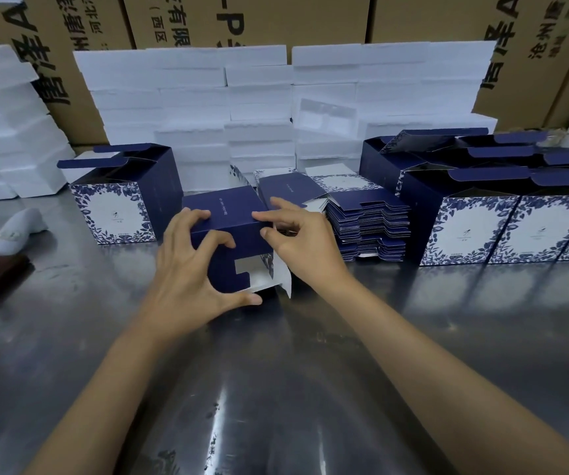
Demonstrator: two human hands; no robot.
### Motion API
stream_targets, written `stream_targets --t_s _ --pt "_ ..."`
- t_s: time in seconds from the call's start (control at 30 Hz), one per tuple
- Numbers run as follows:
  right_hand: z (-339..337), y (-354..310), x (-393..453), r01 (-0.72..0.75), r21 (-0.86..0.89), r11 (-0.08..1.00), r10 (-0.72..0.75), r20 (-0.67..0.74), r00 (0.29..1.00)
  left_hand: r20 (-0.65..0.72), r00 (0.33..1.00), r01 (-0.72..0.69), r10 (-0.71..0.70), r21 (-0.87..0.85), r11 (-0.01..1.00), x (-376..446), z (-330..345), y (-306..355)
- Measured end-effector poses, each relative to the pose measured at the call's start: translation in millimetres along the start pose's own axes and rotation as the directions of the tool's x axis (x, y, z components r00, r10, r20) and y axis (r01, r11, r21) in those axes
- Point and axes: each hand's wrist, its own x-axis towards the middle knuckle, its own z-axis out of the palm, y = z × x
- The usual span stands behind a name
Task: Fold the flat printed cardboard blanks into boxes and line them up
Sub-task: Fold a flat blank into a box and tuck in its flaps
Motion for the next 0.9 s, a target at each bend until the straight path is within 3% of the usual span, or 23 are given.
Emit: stream_targets --t_s 0.2,0.43,0.6,0.9 --pt "-3.2 6.1 -10.4 -0.02 0.101 0.995 0.011 0.097 0.995 -0.086 0.996 0.01 -0.005 0.052 0.999 3.8 4.9 2.9" --pt "-9.9 20.5 -16.6 -0.182 0.278 0.943 0.114 0.244 0.963 -0.133 0.991 0.022 -0.013 0.069 0.997 6.8 9.9 0.1" --pt "-6.6 34.1 -19.1 -0.201 0.142 0.969 0.159 0.262 0.952 -0.149 0.989 0.032 -0.021 0.072 0.997 6.6 9.9 1.4" --pt "9.5 33.6 -23.0 -0.203 0.129 0.971 0.168 0.243 0.955 -0.118 0.993 0.031 -0.025 0.047 0.998 4.7 5.7 4.5"
